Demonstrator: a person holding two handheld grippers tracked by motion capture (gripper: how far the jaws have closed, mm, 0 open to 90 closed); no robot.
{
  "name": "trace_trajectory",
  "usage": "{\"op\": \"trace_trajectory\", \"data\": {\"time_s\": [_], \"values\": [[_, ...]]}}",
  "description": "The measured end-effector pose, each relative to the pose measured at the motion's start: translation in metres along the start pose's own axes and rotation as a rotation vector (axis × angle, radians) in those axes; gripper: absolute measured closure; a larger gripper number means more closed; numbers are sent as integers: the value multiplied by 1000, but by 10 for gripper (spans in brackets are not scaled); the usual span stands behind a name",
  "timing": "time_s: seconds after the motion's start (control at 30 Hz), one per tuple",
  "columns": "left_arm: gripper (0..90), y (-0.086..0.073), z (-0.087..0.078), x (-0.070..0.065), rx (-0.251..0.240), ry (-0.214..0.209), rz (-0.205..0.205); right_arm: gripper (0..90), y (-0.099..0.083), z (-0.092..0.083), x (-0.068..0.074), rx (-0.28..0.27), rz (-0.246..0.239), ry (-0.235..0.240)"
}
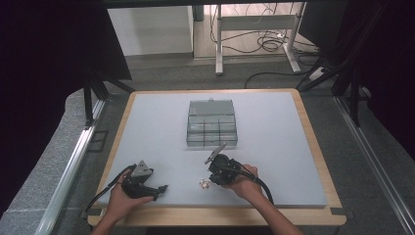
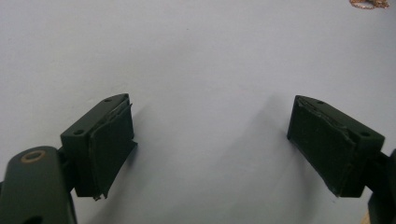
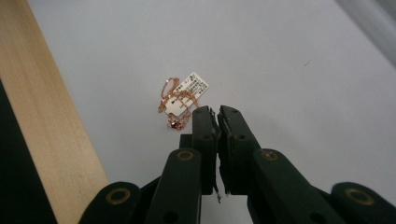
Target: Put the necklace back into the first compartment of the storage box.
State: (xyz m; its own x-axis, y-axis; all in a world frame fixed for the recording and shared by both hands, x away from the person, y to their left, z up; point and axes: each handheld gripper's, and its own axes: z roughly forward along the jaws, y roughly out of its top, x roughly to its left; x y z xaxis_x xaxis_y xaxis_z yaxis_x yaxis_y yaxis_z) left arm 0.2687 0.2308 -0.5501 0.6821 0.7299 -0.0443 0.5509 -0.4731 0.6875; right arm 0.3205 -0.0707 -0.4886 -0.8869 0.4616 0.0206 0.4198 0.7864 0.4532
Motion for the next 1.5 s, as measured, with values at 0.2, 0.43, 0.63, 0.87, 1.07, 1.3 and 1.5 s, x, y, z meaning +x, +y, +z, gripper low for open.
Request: {"op": "trace_trajectory", "data": {"time_s": [0.2,0.43,0.63,0.87,1.07,1.3,1.5], "values": [[145,0,0,0,0,0,0,842,4,-13,0,-31,-2,-3],[145,0,0,0,-2,1,-3,842,13,-26,3,-56,-15,-4],[145,0,0,0,-3,1,-3,842,22,-34,6,-83,-27,-2],[145,0,0,0,0,-1,-5,842,33,-47,7,-102,-40,-3],[145,0,0,0,-1,-1,-3,842,44,-63,5,-133,-39,2],[145,0,0,0,-1,-2,-6,842,56,-81,4,-174,-38,8],[145,0,0,0,0,-1,-6,842,62,-95,3,-198,-44,-2]]}}
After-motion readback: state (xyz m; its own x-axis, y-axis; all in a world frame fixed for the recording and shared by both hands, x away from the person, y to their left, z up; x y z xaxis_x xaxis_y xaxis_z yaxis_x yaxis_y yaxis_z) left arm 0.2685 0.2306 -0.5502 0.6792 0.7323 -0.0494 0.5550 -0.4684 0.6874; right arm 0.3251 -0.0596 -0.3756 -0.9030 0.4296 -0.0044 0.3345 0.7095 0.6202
